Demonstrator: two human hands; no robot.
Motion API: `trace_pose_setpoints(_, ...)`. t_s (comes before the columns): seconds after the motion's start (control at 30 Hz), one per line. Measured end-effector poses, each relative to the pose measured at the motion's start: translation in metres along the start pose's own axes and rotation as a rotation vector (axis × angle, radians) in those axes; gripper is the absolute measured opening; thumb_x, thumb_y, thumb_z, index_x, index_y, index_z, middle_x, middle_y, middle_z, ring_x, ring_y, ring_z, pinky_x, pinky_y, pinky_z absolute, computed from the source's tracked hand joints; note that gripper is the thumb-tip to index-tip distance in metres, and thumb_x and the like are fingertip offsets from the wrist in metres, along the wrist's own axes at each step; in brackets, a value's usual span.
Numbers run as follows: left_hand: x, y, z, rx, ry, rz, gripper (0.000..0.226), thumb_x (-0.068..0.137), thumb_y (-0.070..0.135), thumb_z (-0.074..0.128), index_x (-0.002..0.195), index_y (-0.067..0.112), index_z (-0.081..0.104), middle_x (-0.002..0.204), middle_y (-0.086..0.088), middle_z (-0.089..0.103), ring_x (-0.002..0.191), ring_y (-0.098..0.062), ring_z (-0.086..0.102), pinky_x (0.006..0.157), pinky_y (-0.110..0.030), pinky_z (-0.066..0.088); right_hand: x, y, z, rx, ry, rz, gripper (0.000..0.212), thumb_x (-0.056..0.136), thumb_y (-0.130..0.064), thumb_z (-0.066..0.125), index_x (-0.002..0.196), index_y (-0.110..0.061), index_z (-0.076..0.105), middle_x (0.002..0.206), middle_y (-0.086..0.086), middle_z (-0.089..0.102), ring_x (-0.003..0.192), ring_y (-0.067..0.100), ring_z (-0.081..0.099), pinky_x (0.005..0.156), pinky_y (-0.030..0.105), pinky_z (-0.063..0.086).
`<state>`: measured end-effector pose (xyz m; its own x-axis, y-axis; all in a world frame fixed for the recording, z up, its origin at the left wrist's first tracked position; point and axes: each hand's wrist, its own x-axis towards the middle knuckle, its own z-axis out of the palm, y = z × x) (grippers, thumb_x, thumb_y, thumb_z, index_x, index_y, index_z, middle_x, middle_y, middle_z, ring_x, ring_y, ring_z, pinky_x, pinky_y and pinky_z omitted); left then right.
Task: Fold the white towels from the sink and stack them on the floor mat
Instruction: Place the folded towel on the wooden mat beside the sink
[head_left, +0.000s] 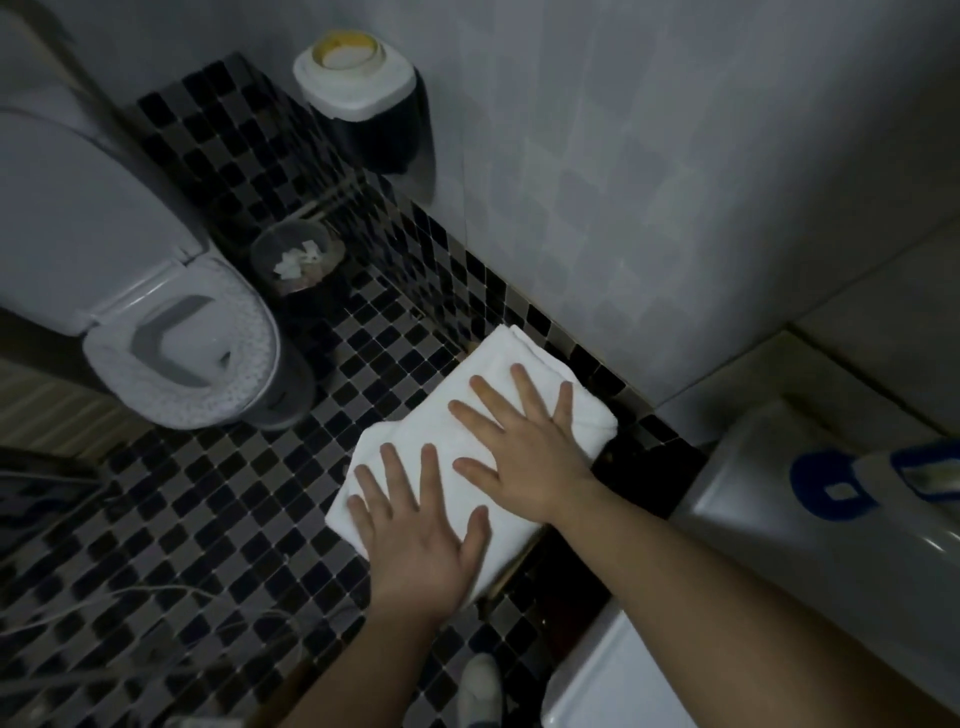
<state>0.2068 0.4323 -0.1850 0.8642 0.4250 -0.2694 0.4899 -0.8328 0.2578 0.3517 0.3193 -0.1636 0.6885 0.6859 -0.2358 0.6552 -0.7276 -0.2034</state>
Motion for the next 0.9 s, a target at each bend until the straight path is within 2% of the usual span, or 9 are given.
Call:
trace_pose_setpoints(0.13, 0.000, -0.004, 0.011, 0.024, 0.008, 0.027, 0.087, 0.091, 0.073, 0.020, 0.160, 0.023, 0.006, 0.166, -0.022, -0.009, 0.149, -0.047, -0.017, 0.118, -0.068, 0.006, -0.001, 0.000, 0.010, 0.000, 0.010, 0.018, 0.067, 0.091, -0.077, 0.018, 0.152, -0.051, 0.008, 0.166, -0.014, 0.000, 0.152, 0.032, -0.014, 0.109, 0.073, -0.014)
trace_pose_setpoints(0.33, 0.008, -0.010, 0.017, 0.032, 0.013, 0.021, 0.087, 0.090, 0.074, 0.021, 0.160, 0.025, 0.006, 0.166, -0.021, -0.008, 0.150, -0.046, -0.017, 0.117, -0.069, 0.007, 0.010, -0.001, 0.014, -0.027, 0.016, 0.014, 0.067, 0.091, -0.076, 0.020, 0.152, -0.048, 0.018, 0.166, -0.009, 0.013, 0.153, 0.035, 0.001, 0.110, 0.076, -0.003)
trace_pose_setpoints(0.5, 0.010, -0.005, 0.017, 0.015, 0.013, 0.008, 0.086, 0.090, 0.074, 0.022, 0.160, 0.026, 0.005, 0.166, -0.020, -0.008, 0.150, -0.045, -0.018, 0.118, -0.068, 0.005, 0.010, 0.001, 0.014, -0.049, 0.008, 0.025, 0.069, 0.090, -0.077, 0.016, 0.153, -0.048, 0.013, 0.167, -0.010, 0.007, 0.153, 0.034, -0.004, 0.110, 0.075, -0.003)
trace_pose_setpoints(0.63, 0.007, -0.008, 0.014, 0.027, -0.003, 0.018, 0.085, 0.091, 0.073, 0.021, 0.160, 0.027, 0.001, 0.166, -0.019, -0.011, 0.150, -0.044, -0.019, 0.119, -0.066, 0.000, 0.007, -0.001, 0.012, -0.050, -0.039, 0.048, 0.068, 0.090, -0.077, 0.012, 0.152, -0.051, 0.000, 0.166, -0.013, -0.004, 0.152, 0.031, -0.013, 0.111, 0.071, -0.011)
trace_pose_setpoints(0.77, 0.003, -0.007, 0.003, 0.008, -0.075, 0.009, 0.086, 0.090, 0.075, 0.015, 0.158, 0.029, -0.013, 0.163, -0.014, -0.026, 0.147, -0.042, -0.028, 0.119, -0.063, -0.007, 0.002, -0.007, 0.002, -0.067, -0.120, 0.059, 0.069, 0.090, -0.077, 0.010, 0.152, -0.050, -0.006, 0.166, -0.013, -0.011, 0.150, 0.031, -0.020, 0.110, 0.069, -0.016)
trace_pose_setpoints(0.9, -0.004, 0.000, -0.019, -0.028, -0.149, 0.021, 0.086, 0.091, 0.074, 0.016, 0.157, 0.029, -0.016, 0.162, -0.015, -0.028, 0.146, -0.043, -0.029, 0.119, -0.063, -0.009, -0.009, -0.017, -0.018, -0.125, -0.198, 0.097, 0.068, 0.092, -0.074, 0.010, 0.152, -0.048, -0.012, 0.165, -0.012, -0.017, 0.149, 0.033, -0.024, 0.110, 0.070, -0.012)
